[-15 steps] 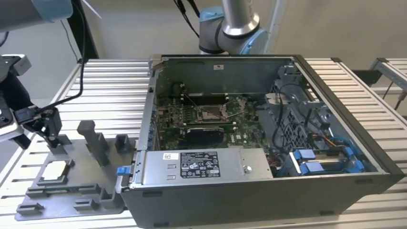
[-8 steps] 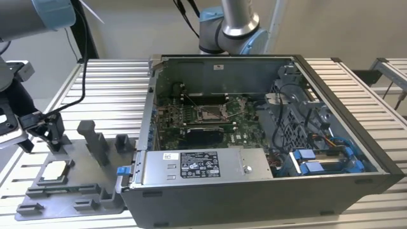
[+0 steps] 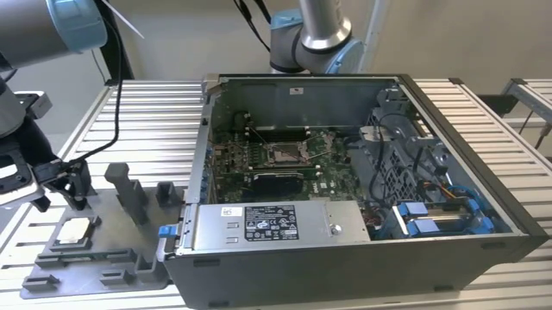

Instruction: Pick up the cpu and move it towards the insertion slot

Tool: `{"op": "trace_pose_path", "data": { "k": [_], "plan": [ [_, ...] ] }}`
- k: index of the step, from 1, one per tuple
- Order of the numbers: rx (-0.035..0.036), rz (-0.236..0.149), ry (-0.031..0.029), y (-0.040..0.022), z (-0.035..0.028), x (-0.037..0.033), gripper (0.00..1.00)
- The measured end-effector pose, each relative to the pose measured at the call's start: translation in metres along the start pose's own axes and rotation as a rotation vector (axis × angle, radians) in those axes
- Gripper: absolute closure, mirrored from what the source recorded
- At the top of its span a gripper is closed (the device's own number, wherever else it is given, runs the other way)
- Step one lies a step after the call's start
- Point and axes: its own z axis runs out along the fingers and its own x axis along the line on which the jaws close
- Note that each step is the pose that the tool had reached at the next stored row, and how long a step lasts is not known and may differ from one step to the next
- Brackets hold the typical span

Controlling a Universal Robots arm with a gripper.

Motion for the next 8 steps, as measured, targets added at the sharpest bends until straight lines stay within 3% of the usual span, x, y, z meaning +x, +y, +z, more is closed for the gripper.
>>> {"op": "trace_pose_path", "data": {
  "k": [8],
  "plan": [
    [0.0003,0.000,0.0001,-0.0009,0.0145,0.0004,0.00]
  ]
}}
